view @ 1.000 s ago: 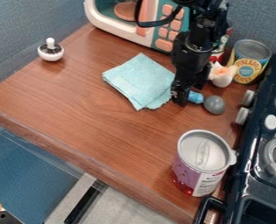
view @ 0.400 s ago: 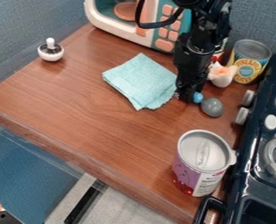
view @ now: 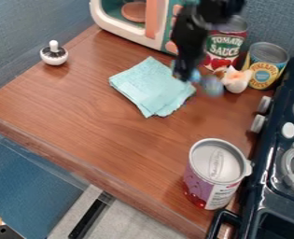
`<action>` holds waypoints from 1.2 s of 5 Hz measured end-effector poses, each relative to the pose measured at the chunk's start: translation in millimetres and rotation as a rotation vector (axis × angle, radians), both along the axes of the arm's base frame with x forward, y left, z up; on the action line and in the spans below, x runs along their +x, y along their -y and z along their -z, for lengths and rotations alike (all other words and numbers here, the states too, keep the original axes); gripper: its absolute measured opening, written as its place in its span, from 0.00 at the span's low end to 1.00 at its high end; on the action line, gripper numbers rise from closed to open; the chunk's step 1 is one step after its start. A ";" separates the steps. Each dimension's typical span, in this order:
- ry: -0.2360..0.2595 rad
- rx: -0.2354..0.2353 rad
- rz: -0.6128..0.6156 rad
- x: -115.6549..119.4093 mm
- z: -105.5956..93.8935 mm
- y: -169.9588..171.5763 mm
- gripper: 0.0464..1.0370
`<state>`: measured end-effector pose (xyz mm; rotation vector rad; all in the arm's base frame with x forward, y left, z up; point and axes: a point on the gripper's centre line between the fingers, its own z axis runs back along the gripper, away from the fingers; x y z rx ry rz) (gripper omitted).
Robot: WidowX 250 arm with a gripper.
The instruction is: Move the blue scoop to the front side of the microwave.
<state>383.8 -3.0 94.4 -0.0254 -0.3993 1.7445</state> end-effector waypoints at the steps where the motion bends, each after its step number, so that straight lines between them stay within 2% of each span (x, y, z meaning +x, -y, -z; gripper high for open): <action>1: 0.042 -0.073 -0.262 -9.6 -6.0 -54.7 0.35; 2: 0.077 -0.162 -0.518 -9.1 -2.2 -100.9 0.36; 3: 0.055 -0.208 -0.762 -6.5 20.9 -131.0 0.36; 4: 0.062 -0.217 -1.027 -5.5 33.9 -160.7 0.36; 5: 0.055 -0.215 -1.226 -3.5 44.4 -164.4 0.36; 6: 0.055 -0.217 -1.233 -3.6 47.7 -164.7 0.36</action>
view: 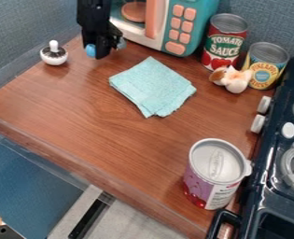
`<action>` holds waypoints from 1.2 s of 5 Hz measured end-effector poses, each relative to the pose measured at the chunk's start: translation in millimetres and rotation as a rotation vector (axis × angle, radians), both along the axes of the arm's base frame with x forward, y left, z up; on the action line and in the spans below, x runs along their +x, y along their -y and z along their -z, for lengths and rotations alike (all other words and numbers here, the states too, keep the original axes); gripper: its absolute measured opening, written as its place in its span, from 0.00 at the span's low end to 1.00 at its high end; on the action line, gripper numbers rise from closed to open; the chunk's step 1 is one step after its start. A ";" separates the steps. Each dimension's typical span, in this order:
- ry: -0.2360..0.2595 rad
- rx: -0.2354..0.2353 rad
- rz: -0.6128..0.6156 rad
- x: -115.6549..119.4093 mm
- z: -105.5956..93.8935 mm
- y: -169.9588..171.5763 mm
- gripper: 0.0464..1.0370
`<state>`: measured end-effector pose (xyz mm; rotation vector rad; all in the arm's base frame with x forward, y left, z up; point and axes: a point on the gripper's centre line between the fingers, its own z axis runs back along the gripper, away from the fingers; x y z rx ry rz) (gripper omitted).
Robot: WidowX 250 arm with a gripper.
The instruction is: Move the blue scoop to the front side of the microwave.
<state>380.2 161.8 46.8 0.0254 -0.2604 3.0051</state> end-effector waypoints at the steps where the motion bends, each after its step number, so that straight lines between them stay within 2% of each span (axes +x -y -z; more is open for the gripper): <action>1: -0.042 -0.025 -0.005 -0.9 14.6 2.6 0.35; 2: -0.046 -0.036 0.013 2.0 16.2 3.1 0.35; 3: -0.047 -0.049 0.009 1.9 17.1 5.2 0.42; 4: -0.051 -0.054 0.003 1.1 17.2 5.9 0.74; 5: -0.052 -0.055 0.016 1.4 17.2 6.7 0.96; 6: -0.031 -0.041 0.027 2.9 5.7 5.2 0.96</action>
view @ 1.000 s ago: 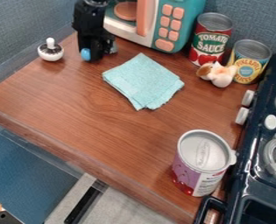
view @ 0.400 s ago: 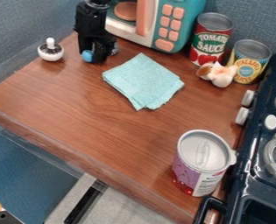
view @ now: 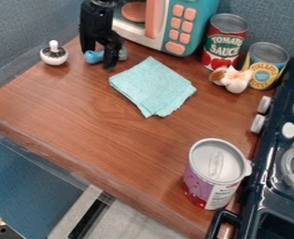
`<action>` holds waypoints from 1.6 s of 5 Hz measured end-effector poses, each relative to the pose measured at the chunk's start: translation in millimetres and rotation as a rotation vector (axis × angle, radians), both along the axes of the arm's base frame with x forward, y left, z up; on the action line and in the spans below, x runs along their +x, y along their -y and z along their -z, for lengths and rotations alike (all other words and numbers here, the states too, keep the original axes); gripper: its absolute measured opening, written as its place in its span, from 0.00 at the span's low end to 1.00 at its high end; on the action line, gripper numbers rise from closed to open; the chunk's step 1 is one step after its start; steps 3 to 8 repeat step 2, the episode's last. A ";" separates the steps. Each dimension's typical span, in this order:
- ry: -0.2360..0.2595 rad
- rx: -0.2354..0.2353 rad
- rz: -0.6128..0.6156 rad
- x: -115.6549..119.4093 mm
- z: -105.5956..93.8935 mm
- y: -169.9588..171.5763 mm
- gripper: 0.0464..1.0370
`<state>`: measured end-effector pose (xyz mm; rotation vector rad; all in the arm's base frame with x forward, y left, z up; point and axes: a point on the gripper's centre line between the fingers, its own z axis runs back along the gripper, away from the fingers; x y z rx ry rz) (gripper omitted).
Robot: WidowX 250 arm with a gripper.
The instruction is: Move the blue scoop to the front side of the microwave.
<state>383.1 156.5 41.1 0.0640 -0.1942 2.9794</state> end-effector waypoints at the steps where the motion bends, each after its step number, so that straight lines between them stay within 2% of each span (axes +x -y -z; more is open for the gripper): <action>1: 0.053 0.051 0.021 4.3 -28.2 -0.6 0.96; 2: 0.069 0.099 0.047 -0.6 -41.7 -1.4 0.96; 8: 0.069 0.099 0.047 -0.6 -41.7 -1.4 0.96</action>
